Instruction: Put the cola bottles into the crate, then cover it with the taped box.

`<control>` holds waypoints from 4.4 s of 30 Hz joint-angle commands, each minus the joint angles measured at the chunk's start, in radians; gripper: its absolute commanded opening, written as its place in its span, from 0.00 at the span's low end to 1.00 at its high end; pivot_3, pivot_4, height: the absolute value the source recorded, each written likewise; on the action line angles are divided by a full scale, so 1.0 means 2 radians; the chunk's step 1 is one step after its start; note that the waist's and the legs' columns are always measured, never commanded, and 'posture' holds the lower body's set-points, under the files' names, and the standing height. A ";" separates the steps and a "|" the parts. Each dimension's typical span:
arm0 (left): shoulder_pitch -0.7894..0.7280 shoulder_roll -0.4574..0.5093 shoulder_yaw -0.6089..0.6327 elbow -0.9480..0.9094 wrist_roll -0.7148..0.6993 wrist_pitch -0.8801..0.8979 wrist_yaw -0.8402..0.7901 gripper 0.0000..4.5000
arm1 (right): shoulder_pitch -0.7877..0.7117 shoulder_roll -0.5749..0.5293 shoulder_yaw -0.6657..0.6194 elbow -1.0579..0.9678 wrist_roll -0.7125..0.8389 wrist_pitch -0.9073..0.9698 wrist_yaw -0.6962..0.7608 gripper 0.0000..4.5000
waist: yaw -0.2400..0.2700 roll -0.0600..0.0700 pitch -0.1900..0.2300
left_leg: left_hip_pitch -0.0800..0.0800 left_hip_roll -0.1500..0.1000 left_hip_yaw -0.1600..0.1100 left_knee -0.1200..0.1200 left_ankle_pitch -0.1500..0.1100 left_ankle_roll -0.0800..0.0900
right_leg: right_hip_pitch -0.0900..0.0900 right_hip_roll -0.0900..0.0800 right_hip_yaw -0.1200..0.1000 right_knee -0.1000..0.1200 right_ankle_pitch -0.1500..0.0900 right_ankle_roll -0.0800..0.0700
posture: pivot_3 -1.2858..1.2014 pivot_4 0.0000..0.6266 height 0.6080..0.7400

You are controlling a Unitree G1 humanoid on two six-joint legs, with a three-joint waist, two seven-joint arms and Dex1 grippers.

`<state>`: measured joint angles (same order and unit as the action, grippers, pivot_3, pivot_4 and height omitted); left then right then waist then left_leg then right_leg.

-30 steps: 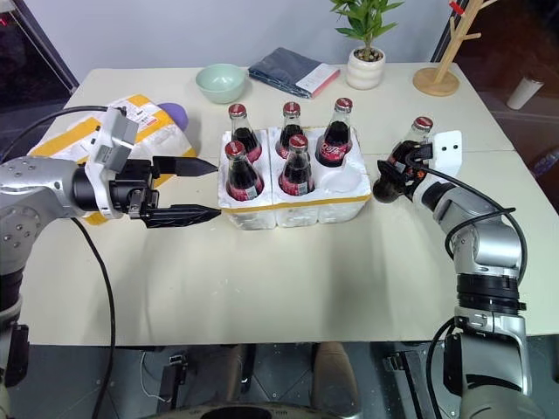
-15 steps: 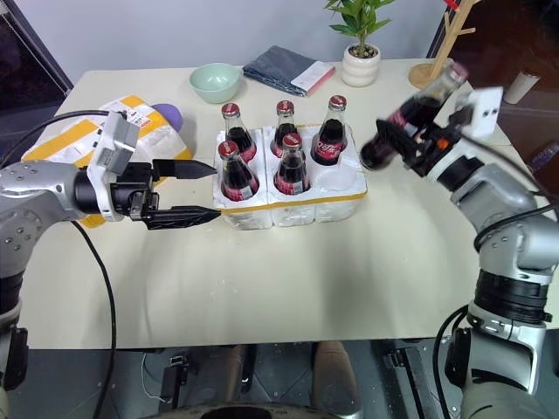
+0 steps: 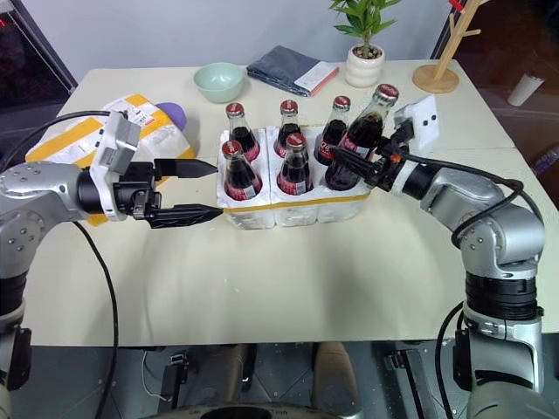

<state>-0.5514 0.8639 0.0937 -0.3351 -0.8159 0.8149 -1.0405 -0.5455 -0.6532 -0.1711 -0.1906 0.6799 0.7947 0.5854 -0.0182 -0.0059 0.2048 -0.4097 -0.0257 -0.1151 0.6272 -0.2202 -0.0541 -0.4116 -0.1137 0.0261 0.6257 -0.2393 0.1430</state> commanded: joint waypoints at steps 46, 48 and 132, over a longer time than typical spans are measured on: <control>0.182 0.061 0.035 0.368 0.550 -0.398 0.380 1.00 | 0.119 -0.232 -0.205 -0.110 0.155 0.074 0.254 0.99 | 0.002 -0.001 -0.001 | 0.000 0.001 0.001 -0.003 0.000 0.000 | 0.001 -0.001 -0.001 -0.004 0.000 -0.001 | 0.52 0.24 0.99; 0.156 0.055 0.012 0.405 0.564 -0.413 0.390 1.00 | 0.120 -0.235 -0.211 -0.114 0.163 0.077 0.251 0.99 | 0.002 -0.001 -0.001 | 0.001 0.001 0.001 -0.003 0.000 0.000 | 0.001 -0.001 -0.001 -0.003 0.000 -0.001 | 0.52 0.24 0.99; 0.087 0.068 0.167 0.043 0.118 0.018 -0.122 0.97 | 0.147 -0.231 -0.206 -0.076 0.126 0.024 0.210 1.00 | 0.002 -0.003 -0.001 | 0.000 0.001 0.000 0.001 0.000 0.000 | 0.001 0.000 -0.001 0.001 0.000 0.000 | 0.52 0.24 0.99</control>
<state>-0.3392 0.9564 0.3531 -0.2617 -0.4546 0.7694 -1.2197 -0.2443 -1.0929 -0.5674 -0.3483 0.9352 0.8647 0.9876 -0.0148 -0.0118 0.2023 -0.4090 -0.0245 -0.1143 0.6299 -0.2204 -0.0539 -0.4091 -0.1144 0.0238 0.6275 -0.2400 0.1430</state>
